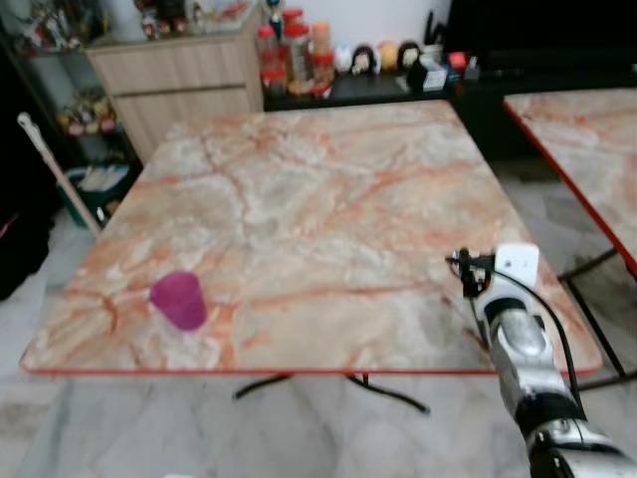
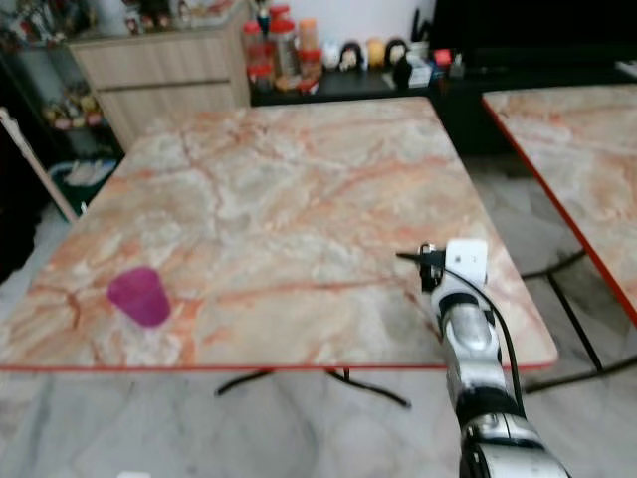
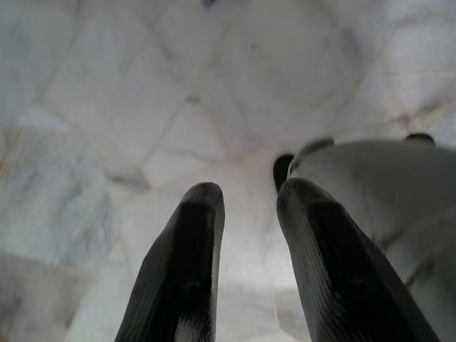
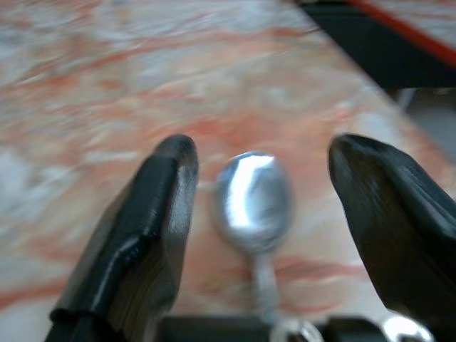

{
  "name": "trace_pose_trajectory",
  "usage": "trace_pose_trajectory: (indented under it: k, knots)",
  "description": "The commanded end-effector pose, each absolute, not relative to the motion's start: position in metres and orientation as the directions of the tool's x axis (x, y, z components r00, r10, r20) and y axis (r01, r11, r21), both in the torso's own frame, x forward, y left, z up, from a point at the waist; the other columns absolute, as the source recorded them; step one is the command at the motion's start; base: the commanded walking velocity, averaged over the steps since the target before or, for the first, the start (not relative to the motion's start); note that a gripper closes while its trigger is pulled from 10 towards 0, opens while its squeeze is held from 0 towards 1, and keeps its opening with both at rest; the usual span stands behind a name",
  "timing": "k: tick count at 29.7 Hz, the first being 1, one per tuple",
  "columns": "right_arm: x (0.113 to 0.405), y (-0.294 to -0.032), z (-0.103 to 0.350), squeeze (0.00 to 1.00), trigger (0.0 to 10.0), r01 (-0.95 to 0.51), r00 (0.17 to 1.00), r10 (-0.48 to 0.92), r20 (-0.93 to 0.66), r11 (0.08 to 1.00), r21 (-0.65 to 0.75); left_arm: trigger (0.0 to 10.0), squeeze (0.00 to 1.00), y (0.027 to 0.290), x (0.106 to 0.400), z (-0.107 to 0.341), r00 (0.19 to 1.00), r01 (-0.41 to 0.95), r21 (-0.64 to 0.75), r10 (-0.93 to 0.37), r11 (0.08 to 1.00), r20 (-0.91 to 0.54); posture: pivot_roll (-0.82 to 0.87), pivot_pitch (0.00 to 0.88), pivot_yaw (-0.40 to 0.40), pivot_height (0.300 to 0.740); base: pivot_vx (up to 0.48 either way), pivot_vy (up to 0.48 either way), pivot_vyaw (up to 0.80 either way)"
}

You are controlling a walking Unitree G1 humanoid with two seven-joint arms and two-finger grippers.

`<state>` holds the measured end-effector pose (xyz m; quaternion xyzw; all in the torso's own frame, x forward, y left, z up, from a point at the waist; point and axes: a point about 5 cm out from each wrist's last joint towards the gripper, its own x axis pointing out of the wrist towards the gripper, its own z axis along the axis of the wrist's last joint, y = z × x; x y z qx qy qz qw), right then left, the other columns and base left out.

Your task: Setting the table

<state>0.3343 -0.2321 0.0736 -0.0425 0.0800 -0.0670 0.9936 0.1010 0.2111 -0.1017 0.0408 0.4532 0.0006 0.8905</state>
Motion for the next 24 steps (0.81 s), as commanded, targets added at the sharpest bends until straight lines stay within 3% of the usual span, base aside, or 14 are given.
trace_pose_trajectory:
  k: [1,24]
  knots:
    - [0.333,-0.235,0.066,0.00,10.0,0.142,0.959,-0.162,-0.233,0.985,-0.098,10.0,0.00,0.215,0.096,-0.103,0.571,0.034,0.081,0.047,0.996,-0.820,-0.11,0.000,0.070,0.736,0.000,0.000,0.00]
    - [0.343,-0.250,0.081,0.00,10.0,0.229,0.934,-0.237,-0.266,0.972,-0.060,10.0,0.00,0.217,0.097,-0.102,0.577,0.025,0.080,0.051,0.996,-0.815,-0.11,0.036,0.078,0.736,0.000,0.000,0.00]
